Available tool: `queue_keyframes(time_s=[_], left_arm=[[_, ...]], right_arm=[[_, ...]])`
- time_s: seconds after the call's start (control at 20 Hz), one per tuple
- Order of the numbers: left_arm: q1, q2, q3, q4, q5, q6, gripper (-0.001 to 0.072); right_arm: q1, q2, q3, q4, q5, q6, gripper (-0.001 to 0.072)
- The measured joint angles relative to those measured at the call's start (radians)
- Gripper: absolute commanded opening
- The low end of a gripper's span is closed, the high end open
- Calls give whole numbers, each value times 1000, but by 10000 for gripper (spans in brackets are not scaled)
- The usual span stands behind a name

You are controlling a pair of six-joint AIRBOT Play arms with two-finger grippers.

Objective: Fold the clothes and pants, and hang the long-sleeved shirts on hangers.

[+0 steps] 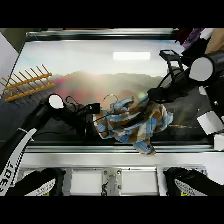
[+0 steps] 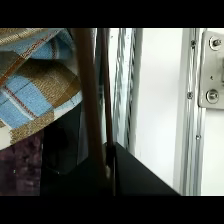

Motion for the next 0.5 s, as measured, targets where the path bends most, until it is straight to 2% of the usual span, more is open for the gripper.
queue_keyframes(time_s=[0.25, 0.5], left_arm=[[-22, -1, 0, -57, 34, 10, 10], [-26, -1, 0, -78, 47, 11, 10]], right_arm=[[40, 0, 26, 154, -20, -10, 20], [155, -4, 30, 221, -104, 21, 20]])
